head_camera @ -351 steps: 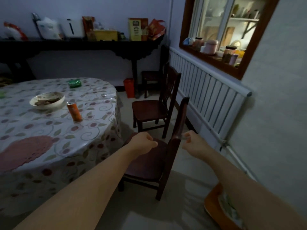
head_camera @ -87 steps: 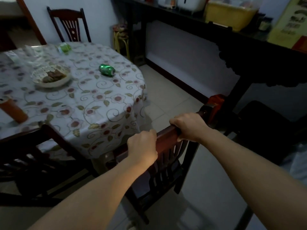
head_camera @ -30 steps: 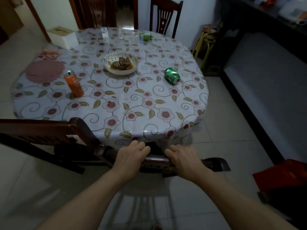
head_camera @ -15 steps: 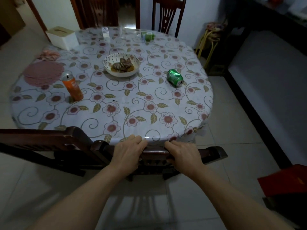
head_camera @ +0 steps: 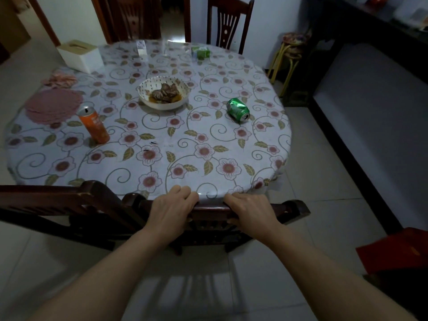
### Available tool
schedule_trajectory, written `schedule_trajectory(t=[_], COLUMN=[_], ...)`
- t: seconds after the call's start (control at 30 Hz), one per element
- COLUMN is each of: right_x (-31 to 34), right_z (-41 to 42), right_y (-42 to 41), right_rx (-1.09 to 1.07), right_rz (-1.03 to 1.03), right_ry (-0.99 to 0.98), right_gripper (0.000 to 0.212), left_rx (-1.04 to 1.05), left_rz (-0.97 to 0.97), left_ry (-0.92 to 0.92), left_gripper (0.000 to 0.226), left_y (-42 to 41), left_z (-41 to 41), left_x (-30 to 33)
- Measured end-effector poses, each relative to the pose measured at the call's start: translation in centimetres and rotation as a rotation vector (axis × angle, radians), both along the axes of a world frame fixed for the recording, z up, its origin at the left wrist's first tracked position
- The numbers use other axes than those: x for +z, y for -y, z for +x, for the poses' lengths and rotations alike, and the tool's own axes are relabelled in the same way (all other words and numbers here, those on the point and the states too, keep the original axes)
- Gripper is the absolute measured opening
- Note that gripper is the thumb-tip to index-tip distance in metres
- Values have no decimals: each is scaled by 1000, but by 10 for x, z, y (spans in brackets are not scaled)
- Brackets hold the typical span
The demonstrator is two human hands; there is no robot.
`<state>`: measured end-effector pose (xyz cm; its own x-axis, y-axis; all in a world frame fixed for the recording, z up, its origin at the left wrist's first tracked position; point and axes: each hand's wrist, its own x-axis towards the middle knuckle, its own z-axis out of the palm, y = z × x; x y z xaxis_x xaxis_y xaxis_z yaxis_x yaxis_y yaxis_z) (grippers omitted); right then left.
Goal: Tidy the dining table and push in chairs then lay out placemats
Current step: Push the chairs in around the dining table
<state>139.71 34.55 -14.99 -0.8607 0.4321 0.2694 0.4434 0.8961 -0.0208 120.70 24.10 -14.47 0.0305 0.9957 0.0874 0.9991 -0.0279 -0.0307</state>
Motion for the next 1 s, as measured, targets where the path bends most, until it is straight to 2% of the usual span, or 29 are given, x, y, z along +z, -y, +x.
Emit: schedule_trajectory(t=[0.13, 0.2, 0.3, 0.37, 0.43, 0.63, 0.7, 0.9, 1.0], right_x=[-6, -6, 0, -1, -4, -4, -4, -4, -4], right_z=[7, 9, 19, 28, 31, 38, 39, 45, 51], right_y=[10, 9, 4, 0, -1, -19, -25, -23, -19], right_rx=[-15, -59, -107, -144, -158, -96, -79, -54, -92], right_rz=[40, 14, -48, -134, -138, -18, -25, -6, -14], right_ry=[44, 76, 163, 201, 183, 33, 28, 28, 55], right_gripper=[73, 71, 47, 37, 35, 45, 44, 58, 57], left_rx=[58, 72, 92, 115, 122, 130, 137, 104, 90], left_rz=[-46, -46, -20, -56, -44, 23, 43, 88, 112], left_ry=[31, 45, 63, 53, 33, 30, 38, 68, 109], left_gripper=[57, 50, 36, 39, 44, 44, 43, 47, 45], left_y=[12, 15, 16, 18, 19, 10, 6, 7, 10], left_z=[-4, -7, -12, -10, -5, 5, 6, 10, 18], left_x=[-5, -7, -11, -9, -8, -1, 1, -4, -6])
